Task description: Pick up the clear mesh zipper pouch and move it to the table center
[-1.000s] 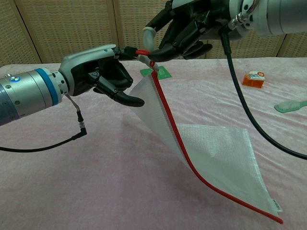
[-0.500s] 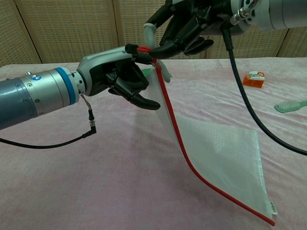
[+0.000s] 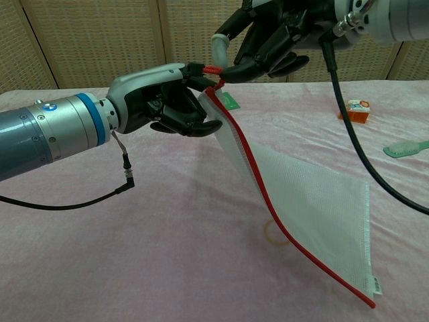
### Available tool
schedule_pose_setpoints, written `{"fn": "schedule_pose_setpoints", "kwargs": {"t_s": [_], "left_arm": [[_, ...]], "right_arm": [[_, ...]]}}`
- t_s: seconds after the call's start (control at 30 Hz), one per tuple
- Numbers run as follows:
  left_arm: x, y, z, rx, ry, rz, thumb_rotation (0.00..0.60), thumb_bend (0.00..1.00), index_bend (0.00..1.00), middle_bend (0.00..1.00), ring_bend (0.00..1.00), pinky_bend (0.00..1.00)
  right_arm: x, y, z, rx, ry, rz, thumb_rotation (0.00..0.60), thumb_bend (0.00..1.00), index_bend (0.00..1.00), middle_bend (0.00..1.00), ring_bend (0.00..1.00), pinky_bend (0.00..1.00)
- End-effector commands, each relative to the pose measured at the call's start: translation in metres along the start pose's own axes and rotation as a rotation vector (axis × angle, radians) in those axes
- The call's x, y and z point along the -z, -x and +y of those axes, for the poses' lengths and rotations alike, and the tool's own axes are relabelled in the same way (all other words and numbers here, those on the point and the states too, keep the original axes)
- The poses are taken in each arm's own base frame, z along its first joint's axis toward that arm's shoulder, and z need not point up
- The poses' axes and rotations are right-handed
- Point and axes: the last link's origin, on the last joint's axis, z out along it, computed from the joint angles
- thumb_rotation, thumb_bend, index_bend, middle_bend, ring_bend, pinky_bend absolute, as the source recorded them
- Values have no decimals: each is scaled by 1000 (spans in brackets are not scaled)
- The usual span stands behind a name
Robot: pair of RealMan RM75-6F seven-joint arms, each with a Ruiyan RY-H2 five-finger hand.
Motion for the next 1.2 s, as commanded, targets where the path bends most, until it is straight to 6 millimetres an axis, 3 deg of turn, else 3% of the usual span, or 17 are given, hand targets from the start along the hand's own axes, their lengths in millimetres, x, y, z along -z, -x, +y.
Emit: {"fn": "schedule_pose_setpoints", "kwargs": {"t_s": [0.03, 0.47, 1.2], "left_arm": [[0, 0, 0, 17, -6, 1, 600, 625, 776, 1000, 830, 1000], [-5, -1, 9, 106, -3, 37, 600, 672, 845, 1000, 831, 1000], [-5, -9, 23, 242, 3, 43, 600, 692, 860, 1000, 831, 1000]], "right_arm": [[2, -2, 3, 2, 6, 7, 600, 800, 798, 991, 959, 1000], [16, 7, 13, 0, 10, 0, 600, 800, 799, 992, 960, 1000], [9, 14, 24, 5, 33, -7, 600, 800, 799, 992, 959, 1000]]}}
